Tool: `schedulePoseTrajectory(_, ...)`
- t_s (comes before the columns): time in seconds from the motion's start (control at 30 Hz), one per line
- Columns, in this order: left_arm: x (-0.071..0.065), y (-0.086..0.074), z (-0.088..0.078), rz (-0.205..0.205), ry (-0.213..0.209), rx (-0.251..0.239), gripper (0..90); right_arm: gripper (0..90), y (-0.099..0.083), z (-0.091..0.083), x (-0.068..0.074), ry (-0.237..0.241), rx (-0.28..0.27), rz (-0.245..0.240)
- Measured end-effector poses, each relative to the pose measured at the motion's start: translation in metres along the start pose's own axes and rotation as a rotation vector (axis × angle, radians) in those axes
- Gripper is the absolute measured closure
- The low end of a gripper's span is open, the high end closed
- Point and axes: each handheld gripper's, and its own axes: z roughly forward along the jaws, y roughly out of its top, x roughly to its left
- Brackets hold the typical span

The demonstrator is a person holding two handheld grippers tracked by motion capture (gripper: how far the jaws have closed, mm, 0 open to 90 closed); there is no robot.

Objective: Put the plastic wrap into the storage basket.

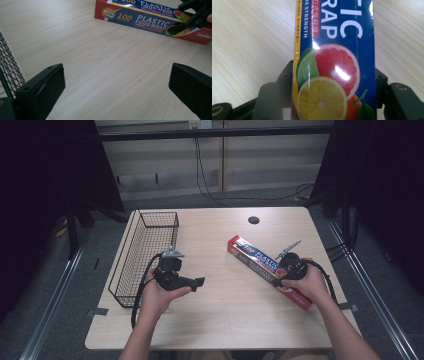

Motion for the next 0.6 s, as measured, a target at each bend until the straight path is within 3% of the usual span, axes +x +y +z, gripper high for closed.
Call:
schedulePoseTrajectory(0.1,-0.002,0.0,0.003,0.008,-0.002,0.004,1.4,41.8,-0.001,-0.001,0.0,0.006,0.002,-0.006)
schedulePoseTrajectory(0.13,-0.002,0.001,0.002,0.036,-0.005,0.027,1.4,42.1,-0.001,-0.001,-0.001,-0.001,-0.002,-0.012)
schedulePoseTrajectory(0.17,-0.004,0.001,0.003,0.022,-0.006,0.015,1.4,42.5,-0.001,-0.001,0.0,-0.015,-0.005,-0.007)
schedulePoseTrajectory(0.2,-0.004,0.002,0.003,0.059,-0.006,0.031,1.8,42.8,-0.001,-0.001,0.001,-0.029,-0.016,-0.024)
schedulePoseTrajectory(0.23,-0.005,0.003,0.003,0.056,-0.007,0.025,3.1,43.0,-0.001,-0.002,0.003,-0.035,-0.011,-0.024)
schedulePoseTrajectory(0.5,-0.01,0.011,0.007,0.081,-0.028,0.013,6.3,43.5,0.0,-0.013,0.006,0.016,-0.061,-0.022)
schedulePoseTrajectory(0.6,-0.01,0.018,0.009,0.103,-0.048,0.037,6.3,43.6,0.003,-0.018,0.008,0.042,-0.097,-0.033)
